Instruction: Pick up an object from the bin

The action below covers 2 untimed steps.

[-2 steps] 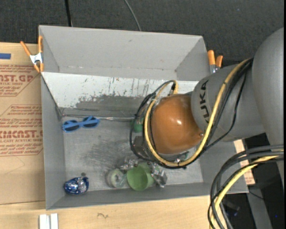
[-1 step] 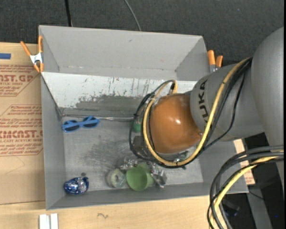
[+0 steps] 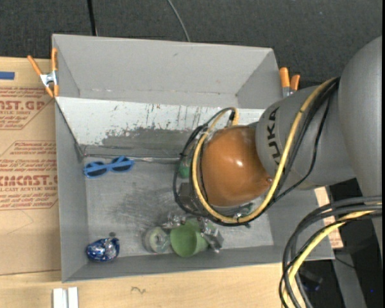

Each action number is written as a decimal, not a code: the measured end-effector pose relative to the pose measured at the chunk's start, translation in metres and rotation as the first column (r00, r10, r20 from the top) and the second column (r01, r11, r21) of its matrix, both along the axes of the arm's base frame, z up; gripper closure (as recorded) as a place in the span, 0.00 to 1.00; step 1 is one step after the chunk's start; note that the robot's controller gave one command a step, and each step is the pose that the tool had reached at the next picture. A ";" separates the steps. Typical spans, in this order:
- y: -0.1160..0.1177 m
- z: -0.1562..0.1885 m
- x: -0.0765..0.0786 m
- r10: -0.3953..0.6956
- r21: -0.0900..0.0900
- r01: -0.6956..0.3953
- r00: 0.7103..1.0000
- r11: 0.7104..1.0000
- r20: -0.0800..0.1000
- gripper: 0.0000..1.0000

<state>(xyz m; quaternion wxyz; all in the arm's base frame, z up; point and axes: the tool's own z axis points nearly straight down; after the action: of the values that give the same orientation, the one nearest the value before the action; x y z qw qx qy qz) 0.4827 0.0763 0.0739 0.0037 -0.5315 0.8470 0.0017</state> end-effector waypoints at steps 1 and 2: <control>0.002 0.036 0.000 -0.001 -0.005 0.001 1.000 1.000 -0.002 1.00; 0.003 0.087 0.001 -0.002 -0.004 0.002 1.000 1.000 0.001 1.00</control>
Offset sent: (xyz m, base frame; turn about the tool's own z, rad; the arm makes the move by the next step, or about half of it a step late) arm -0.0002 0.0002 0.0352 0.0000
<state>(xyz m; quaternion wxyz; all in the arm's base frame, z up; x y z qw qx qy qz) 0.4838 0.0792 0.1606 0.0029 -0.5305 0.8477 -0.0003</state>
